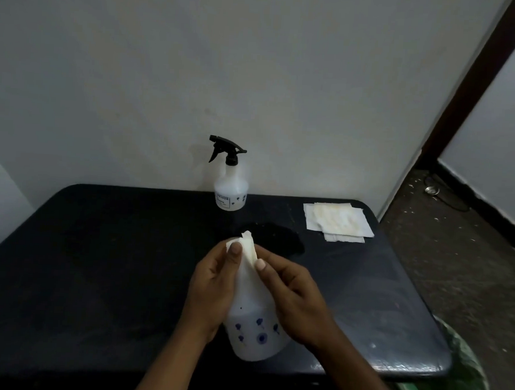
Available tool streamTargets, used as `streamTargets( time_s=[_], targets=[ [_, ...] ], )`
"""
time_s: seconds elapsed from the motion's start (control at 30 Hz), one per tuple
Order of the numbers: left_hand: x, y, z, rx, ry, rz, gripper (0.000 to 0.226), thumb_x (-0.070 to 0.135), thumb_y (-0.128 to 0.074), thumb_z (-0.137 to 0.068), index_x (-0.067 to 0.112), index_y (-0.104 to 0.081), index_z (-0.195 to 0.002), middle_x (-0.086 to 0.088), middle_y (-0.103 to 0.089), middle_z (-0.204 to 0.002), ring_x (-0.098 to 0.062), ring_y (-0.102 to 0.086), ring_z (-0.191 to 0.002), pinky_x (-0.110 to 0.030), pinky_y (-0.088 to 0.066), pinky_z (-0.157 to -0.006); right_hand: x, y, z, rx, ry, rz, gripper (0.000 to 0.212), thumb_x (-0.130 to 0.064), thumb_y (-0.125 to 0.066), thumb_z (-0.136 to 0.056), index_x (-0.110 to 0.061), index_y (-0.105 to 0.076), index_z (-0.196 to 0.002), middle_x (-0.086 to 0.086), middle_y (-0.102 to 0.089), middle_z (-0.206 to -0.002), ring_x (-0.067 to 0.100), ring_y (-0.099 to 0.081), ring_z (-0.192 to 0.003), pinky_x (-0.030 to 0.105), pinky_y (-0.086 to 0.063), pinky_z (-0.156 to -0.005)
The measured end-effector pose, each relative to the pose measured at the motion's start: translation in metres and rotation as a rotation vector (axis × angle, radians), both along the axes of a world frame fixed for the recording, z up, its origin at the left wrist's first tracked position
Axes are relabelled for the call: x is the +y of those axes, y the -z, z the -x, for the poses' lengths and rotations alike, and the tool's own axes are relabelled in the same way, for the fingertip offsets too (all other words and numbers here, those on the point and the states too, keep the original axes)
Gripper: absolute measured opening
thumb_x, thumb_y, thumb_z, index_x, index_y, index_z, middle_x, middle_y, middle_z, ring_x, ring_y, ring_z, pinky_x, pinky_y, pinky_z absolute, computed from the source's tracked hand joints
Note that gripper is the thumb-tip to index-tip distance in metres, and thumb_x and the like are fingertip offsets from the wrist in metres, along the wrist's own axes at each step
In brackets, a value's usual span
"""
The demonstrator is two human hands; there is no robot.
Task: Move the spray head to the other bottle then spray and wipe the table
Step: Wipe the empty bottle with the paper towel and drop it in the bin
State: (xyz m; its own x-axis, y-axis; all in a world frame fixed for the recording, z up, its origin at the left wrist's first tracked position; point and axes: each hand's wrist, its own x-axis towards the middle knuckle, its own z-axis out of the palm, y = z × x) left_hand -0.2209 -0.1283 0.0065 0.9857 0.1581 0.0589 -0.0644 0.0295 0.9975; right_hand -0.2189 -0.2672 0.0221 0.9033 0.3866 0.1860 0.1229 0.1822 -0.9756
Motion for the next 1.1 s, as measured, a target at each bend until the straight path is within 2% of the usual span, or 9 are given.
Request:
streamTargets(
  time_s=[0.13,0.27,0.33,0.43,0.6,0.67,0.83,1.0,1.1],
  targets=[
    [-0.015,0.000,0.004,0.096,-0.028,0.073,0.051,0.072,-0.046,-0.072,0.043,-0.070,-0.106,0.008,-0.074,-0.106,-0.011,-0.069,-0.102,-0.036,-0.055,-0.088,-0.004,-0.003,0.000,0.034,0.187,-0.090,0.034,-0.026,-0.051,-0.090,-0.016,-0.067,-0.118,-0.005,-0.072,-0.115,0.011,-0.065,-0.111,0.016,-0.051,-0.085],
    [-0.022,-0.005,0.010,0.201,0.090,0.033,0.048,0.071,-0.035,-0.074,0.049,-0.071,-0.096,0.012,-0.076,-0.103,-0.002,-0.069,-0.099,-0.021,-0.054,-0.084,-0.013,-0.004,-0.004,0.071,0.212,-0.185,0.030,-0.015,-0.048,-0.094,-0.008,-0.069,-0.113,-0.001,-0.074,-0.111,0.008,-0.067,-0.107,0.012,-0.049,-0.083],
    [-0.024,-0.006,0.012,0.197,0.088,-0.004,0.054,0.070,-0.030,-0.076,0.042,-0.067,-0.102,0.008,-0.072,-0.112,-0.007,-0.065,-0.109,-0.032,-0.050,-0.098,-0.013,-0.001,-0.003,0.035,0.220,-0.125,0.028,-0.005,-0.048,-0.097,-0.008,-0.069,-0.115,-0.001,-0.074,-0.112,0.008,-0.066,-0.108,0.014,-0.049,-0.084],
    [-0.026,-0.007,0.011,0.228,0.007,-0.016,0.053,0.059,-0.025,-0.091,0.030,-0.066,-0.107,-0.004,-0.070,-0.115,-0.017,-0.064,-0.110,-0.042,-0.048,-0.101,-0.006,0.009,-0.003,-0.024,0.251,0.067,0.032,0.000,-0.058,-0.092,-0.016,-0.067,-0.118,-0.001,-0.070,-0.120,0.008,-0.064,-0.112,0.023,-0.050,-0.092],
    [-0.024,0.001,0.009,0.353,-0.055,-0.071,0.041,0.029,-0.032,-0.106,0.006,-0.064,-0.116,-0.019,-0.070,-0.110,-0.033,-0.066,-0.105,-0.053,-0.051,-0.096,-0.002,0.013,-0.008,0.072,0.315,0.201,0.031,-0.025,-0.079,-0.077,-0.033,-0.072,-0.106,-0.007,-0.073,-0.108,0.004,-0.067,-0.099,0.027,-0.054,-0.089],
    [-0.024,0.002,0.008,0.391,-0.059,-0.062,0.035,0.024,-0.036,-0.105,0.007,-0.064,-0.115,-0.017,-0.070,-0.108,-0.031,-0.067,-0.101,-0.051,-0.053,-0.094,-0.002,0.014,-0.009,0.059,0.319,0.286,0.021,-0.035,-0.079,-0.075,-0.038,-0.075,-0.095,-0.009,-0.072,-0.100,0.002,-0.067,-0.091,0.022,-0.053,-0.081],
    [-0.025,0.003,0.009,0.449,-0.010,0.019,0.031,0.030,-0.043,-0.103,0.022,-0.070,-0.090,-0.003,-0.078,-0.079,-0.015,-0.074,-0.072,-0.032,-0.055,-0.065,-0.016,0.006,-0.011,0.062,0.216,0.453,0.027,-0.040,-0.072,-0.081,-0.021,-0.075,-0.099,-0.006,-0.075,-0.088,0.004,-0.068,-0.080,0.020,-0.053,-0.071],
    [-0.035,0.004,0.007,0.462,0.019,0.135,0.036,0.045,-0.047,-0.098,0.020,-0.072,-0.092,-0.012,-0.076,-0.088,-0.021,-0.069,-0.077,-0.032,-0.050,-0.062,-0.034,-0.006,-0.008,-0.026,0.232,0.646,0.025,-0.044,-0.068,-0.083,-0.019,-0.068,-0.078,-0.011,-0.059,-0.064,-0.004,-0.052,-0.055,0.013,-0.039,-0.055],
    [-0.043,-0.007,-0.005,0.457,0.086,0.253,0.047,0.041,-0.022,-0.106,0.016,-0.058,-0.122,-0.024,-0.057,-0.132,-0.030,-0.061,-0.108,-0.032,-0.044,-0.066,-0.046,-0.012,-0.009,0.027,0.224,0.657,0.027,-0.042,-0.070,-0.081,-0.015,-0.070,-0.080,-0.012,-0.056,-0.062,-0.002,-0.051,-0.055,0.017,-0.039,-0.055]
  ],
)
